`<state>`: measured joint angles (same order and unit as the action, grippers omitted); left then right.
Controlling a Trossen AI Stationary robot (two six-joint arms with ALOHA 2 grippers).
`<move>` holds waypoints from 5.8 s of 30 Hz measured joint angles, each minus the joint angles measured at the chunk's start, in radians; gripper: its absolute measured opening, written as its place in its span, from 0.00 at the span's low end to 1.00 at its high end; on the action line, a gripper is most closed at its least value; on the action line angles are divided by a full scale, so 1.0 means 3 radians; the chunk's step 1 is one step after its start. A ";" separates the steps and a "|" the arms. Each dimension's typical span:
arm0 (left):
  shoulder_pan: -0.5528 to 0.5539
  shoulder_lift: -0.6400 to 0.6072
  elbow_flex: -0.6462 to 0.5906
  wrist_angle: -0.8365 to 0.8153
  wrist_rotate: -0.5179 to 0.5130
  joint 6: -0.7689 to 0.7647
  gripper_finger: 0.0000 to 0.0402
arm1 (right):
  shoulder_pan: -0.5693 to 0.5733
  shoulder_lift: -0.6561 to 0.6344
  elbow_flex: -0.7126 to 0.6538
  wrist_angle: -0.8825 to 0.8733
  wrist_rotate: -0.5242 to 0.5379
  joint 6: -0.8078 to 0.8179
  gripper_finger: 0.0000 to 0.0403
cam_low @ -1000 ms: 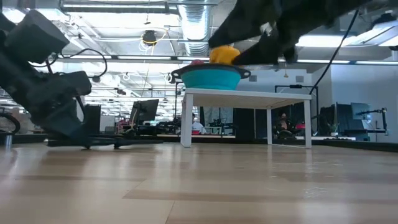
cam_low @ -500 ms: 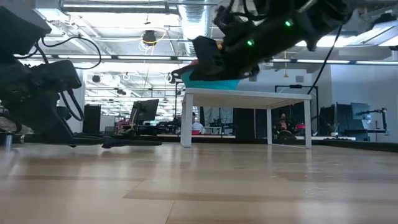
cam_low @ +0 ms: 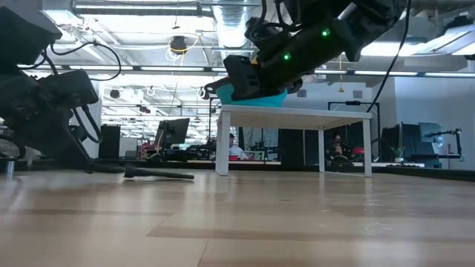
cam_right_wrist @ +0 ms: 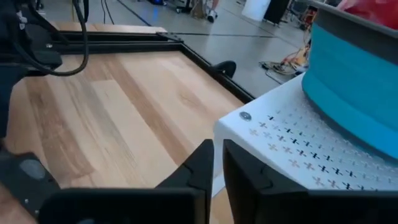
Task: Pick & Place Fruit
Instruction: Adjust the black knife, then adjust the shelf, then put the black knife on the shelf
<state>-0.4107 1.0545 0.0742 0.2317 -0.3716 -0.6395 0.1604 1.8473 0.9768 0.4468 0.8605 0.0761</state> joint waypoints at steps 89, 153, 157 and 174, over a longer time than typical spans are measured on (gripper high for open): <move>-0.0235 0.0077 -0.0035 -0.0237 -0.0538 0.0134 0.53 | 0.1252 -0.0009 0.0532 -0.3303 -0.0329 0.3248 0.00; 0.1766 0.2948 0.4493 -0.0615 -0.0270 0.2468 0.29 | 0.2468 0.0019 0.0055 -0.4354 0.0979 0.6521 0.00; 0.1766 0.2948 0.4493 -0.0683 -0.0270 0.2466 0.29 | 0.2466 0.0019 0.0055 -0.4253 0.0979 0.6410 0.00; 0.1820 0.2948 0.4304 -0.0718 -0.0269 0.2281 0.29 | 0.2468 0.0020 0.0055 -0.4225 0.0979 0.6381 0.00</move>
<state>0.1354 1.9388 1.3655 0.0163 -0.4522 0.0448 0.9009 1.8533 0.9932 -0.8206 1.1542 1.9903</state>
